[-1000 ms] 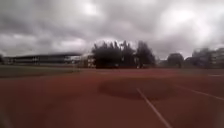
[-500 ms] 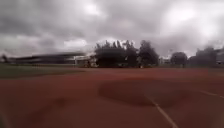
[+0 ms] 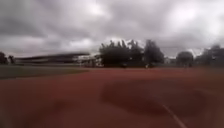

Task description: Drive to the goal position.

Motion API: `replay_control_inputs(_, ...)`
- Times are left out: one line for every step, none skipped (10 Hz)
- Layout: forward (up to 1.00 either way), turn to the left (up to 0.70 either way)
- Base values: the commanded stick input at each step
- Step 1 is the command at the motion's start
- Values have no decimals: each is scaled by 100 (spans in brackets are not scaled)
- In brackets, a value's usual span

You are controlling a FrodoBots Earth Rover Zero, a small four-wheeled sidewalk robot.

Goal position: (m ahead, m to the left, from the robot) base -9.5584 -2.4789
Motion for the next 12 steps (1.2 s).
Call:
replay_control_inputs(70,0)
replay_control_inputs(70,0)
replay_control_inputs(70,0)
replay_control_inputs(70,0)
replay_control_inputs(70,0)
replay_control_inputs(70,0)
replay_control_inputs(70,0)
replay_control_inputs(70,0)
replay_control_inputs(70,0)
replay_control_inputs(70,0)
replay_control_inputs(70,0)
replay_control_inputs(70,0)
